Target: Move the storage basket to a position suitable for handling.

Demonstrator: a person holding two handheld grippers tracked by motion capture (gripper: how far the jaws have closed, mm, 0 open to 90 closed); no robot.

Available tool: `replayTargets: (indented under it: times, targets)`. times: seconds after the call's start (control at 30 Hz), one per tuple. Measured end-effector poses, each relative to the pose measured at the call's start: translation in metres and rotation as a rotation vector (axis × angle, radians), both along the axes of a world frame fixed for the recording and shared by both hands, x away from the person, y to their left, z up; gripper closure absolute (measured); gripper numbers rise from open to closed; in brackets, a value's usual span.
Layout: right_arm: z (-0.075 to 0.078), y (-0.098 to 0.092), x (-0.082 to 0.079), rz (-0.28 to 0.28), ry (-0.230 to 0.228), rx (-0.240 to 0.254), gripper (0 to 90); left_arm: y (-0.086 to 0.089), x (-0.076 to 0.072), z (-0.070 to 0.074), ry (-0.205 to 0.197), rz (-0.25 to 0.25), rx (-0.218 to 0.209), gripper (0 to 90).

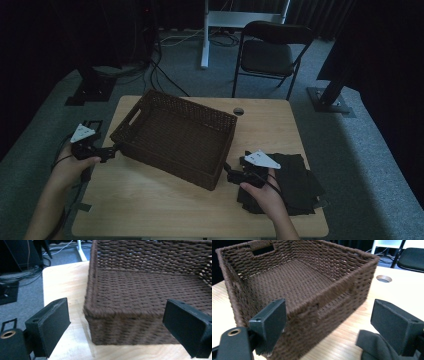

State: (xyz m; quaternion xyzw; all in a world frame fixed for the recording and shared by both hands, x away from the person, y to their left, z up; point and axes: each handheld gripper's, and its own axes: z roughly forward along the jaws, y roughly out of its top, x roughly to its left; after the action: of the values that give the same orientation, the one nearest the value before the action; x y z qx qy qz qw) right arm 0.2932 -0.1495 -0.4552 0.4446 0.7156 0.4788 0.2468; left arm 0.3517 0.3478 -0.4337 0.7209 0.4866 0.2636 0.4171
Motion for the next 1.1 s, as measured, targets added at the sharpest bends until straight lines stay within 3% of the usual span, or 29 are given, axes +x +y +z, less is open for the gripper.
replayTargets:
  times: [0.27,0.37,0.53,0.6,0.83,0.9,1.03,1.07,1.1]
  targets:
    - [-0.006,0.022,0.008,0.021,0.012,-0.014,13.0,0.0,0.024,0.001,0.012,0.007,0.001,8.7]
    - [-0.009,0.029,0.011,0.033,0.015,-0.033,14.4,0.003,0.035,0.0,0.003,0.044,0.012,12.9]
    - [-0.015,0.037,0.013,0.034,0.026,-0.038,16.2,0.006,0.049,-0.005,0.015,0.047,0.005,18.2]
    - [-0.016,0.039,0.014,0.025,0.023,-0.039,17.6,0.006,0.054,-0.009,0.032,0.055,-0.008,23.4]
    - [-0.019,0.043,0.017,0.005,0.044,-0.021,26.6,0.001,0.065,-0.027,0.084,0.054,0.024,45.1]
    - [-0.019,0.046,0.017,0.002,0.045,-0.029,30.0,0.0,0.066,-0.03,0.107,0.079,0.012,55.0]
    - [-0.02,0.049,0.016,-0.004,0.031,-0.047,34.4,0.0,0.067,-0.033,0.095,0.112,-0.044,66.1]
    - [-0.02,0.05,0.016,-0.007,0.033,-0.043,35.0,0.0,0.067,-0.034,0.1,0.117,-0.067,70.1]
    - [-0.02,0.05,0.016,-0.018,0.06,-0.021,35.4,-0.002,0.066,-0.034,0.1,0.119,-0.063,71.7]
